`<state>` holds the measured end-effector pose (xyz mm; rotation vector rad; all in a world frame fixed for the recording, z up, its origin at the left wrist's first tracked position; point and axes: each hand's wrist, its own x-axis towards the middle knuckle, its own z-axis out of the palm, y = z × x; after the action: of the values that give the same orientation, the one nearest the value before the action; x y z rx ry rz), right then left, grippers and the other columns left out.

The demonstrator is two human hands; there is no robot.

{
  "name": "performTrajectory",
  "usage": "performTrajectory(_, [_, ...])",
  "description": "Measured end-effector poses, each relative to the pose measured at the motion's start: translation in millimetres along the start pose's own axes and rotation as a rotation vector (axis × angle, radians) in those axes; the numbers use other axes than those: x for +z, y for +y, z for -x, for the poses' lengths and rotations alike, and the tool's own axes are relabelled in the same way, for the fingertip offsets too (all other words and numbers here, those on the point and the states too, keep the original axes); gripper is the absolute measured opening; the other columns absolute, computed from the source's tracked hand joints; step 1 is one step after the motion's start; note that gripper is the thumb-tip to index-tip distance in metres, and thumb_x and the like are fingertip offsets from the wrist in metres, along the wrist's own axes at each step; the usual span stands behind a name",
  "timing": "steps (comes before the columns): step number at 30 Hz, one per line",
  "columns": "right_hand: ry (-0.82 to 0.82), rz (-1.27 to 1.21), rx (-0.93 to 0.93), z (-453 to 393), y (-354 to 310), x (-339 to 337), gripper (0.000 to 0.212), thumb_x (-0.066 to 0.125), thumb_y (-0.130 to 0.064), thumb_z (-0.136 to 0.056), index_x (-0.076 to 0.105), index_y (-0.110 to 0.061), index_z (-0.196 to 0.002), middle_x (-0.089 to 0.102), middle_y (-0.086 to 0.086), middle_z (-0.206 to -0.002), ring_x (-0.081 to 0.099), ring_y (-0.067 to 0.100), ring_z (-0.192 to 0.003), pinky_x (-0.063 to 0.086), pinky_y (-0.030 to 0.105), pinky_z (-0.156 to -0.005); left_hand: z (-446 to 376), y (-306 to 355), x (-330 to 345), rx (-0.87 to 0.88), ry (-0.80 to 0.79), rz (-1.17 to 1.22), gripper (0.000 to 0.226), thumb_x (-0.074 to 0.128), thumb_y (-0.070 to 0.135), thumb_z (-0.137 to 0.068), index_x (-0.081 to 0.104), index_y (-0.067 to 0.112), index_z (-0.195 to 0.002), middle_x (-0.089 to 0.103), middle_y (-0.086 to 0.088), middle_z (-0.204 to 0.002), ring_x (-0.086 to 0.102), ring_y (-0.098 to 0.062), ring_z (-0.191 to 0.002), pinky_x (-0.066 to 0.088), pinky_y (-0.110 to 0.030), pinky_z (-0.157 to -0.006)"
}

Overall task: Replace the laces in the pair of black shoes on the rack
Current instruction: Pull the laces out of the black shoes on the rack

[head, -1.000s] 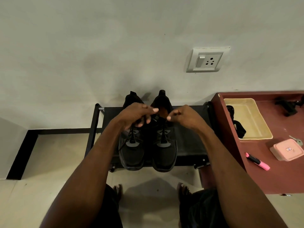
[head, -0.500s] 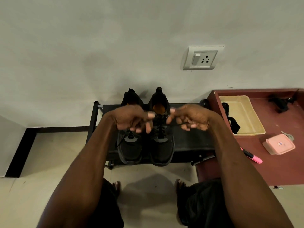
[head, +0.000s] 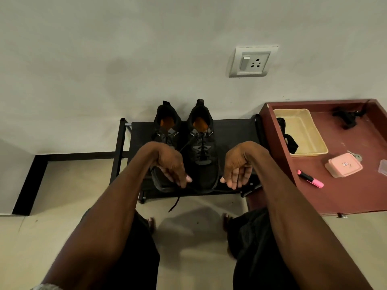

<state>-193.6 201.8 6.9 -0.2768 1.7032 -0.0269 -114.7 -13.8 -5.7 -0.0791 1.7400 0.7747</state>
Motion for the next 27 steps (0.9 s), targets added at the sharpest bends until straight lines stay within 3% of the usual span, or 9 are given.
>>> performTrajectory(2, [0.103,-0.025,-0.030,-3.6,-0.9,-6.0,0.014,0.066,-0.018,-0.093,0.073,-0.006,-0.092,0.074,0.013,-0.099,0.068,0.023,-0.096,0.052,0.036,-0.096,0.8,-4.6,-7.0,0.168,0.187,0.174,0.017,0.064,0.021,-0.096,0.073,0.009,-0.106,0.075,-0.004,-0.107,0.071,-0.013,-0.099,0.057,-0.021,-0.083])
performTrajectory(5, [0.478,-0.201,-0.113,-21.0,-4.8,-17.4,0.021,0.061,-0.019,-0.098,0.070,-0.007,-0.083,0.072,0.009,-0.083,0.068,0.021,-0.072,0.056,0.033,-0.073,-6.2,-0.6,-16.6,0.348,0.650,0.464,0.016,0.065,0.014,-0.095,0.073,0.001,-0.097,0.076,-0.010,-0.095,0.073,-0.023,-0.092,0.059,-0.026,-0.076])
performTrajectory(8, [0.942,-0.382,-0.189,-37.7,-12.5,-25.7,0.034,0.066,-0.029,-0.092,0.067,-0.004,-0.069,0.070,0.009,-0.067,0.068,0.026,-0.065,0.058,0.036,-0.066,-26.2,6.3,-22.8,0.340,1.021,0.680,0.019,0.067,0.015,-0.094,0.070,-0.002,-0.086,0.073,-0.018,-0.093,0.069,-0.025,-0.084,0.060,-0.034,-0.080])
performTrajectory(11, [1.108,-0.565,-0.250,-49.4,-30.1,-32.0,0.049,0.070,-0.044,-0.087,0.047,-0.011,-0.058,0.054,0.003,-0.062,0.053,0.024,-0.062,0.036,0.030,-0.051,-48.0,10.7,-30.3,0.261,1.195,0.725,0.032,0.073,0.027,-0.090,0.067,-0.002,-0.077,0.071,-0.021,-0.083,0.068,-0.028,-0.072,0.060,-0.040,-0.077])
performTrajectory(14, [1.067,-0.629,-0.205,-60.7,-43.8,-35.7,0.050,0.071,-0.056,-0.082,0.052,-0.012,-0.069,0.059,0.004,-0.076,0.059,0.022,-0.071,0.038,0.029,-0.053,-62.5,20.0,-37.0,0.156,1.241,0.619,0.047,0.078,0.042,-0.082,0.053,0.011,-0.057,0.058,-0.011,-0.060,0.057,-0.025,-0.056,0.052,-0.035,-0.062])
performTrajectory(18, [1.036,-0.560,-0.182,-71.4,-42.1,-42.8,0.047,0.071,-0.053,-0.084,0.056,-0.008,-0.081,0.066,0.010,-0.092,0.065,0.028,-0.086,0.048,0.033,-0.064,-69.1,31.6,-42.3,-0.004,1.230,0.453,0.054,0.078,0.057,-0.075,0.050,0.014,-0.059,0.055,0.000,-0.057,0.054,-0.016,-0.051,0.043,-0.027,-0.052])
performTrajectory(22, [0.950,-0.662,-0.244,-70.1,-34.0,-47.7,0.038,0.073,-0.041,-0.075,0.058,-0.006,-0.072,0.062,0.009,-0.073,0.060,0.026,-0.067,0.043,0.032,-0.054,-67.6,28.6,-51.5,0.006,1.105,0.431,0.031,0.076,0.031,-0.082,0.063,0.004,-0.076,0.064,-0.008,-0.069,0.064,-0.022,-0.060,0.056,-0.033,-0.059])
performTrajectory(24, [0.878,-0.852,-0.310,-69.6,-25.5,-49.5,0.025,0.070,-0.023,-0.074,0.065,0.002,-0.074,0.062,0.014,-0.070,0.062,0.028,-0.064,0.052,0.039,-0.058,-67.4,21.3,-55.5,0.048,1.059,0.564,0.020,0.076,0.015,-0.083,0.068,-0.002,-0.078,0.070,-0.015,-0.073,0.072,-0.028,-0.067,0.063,-0.040,-0.070])
performTrajectory(27, [0.753,-1.163,-0.385,-67.0,-17.7,-49.0,0.012,0.060,0.004,-0.086,0.063,0.005,-0.075,0.058,0.018,-0.072,0.060,0.026,-0.060,0.056,0.025,-0.048,-64.9,16.7,-56.1,0.118,0.993,0.875,0.010,0.072,-0.001,-0.085,0.067,-0.004,-0.077,0.072,-0.020,-0.087,0.074,-0.028,-0.079,0.063,-0.035,-0.070])
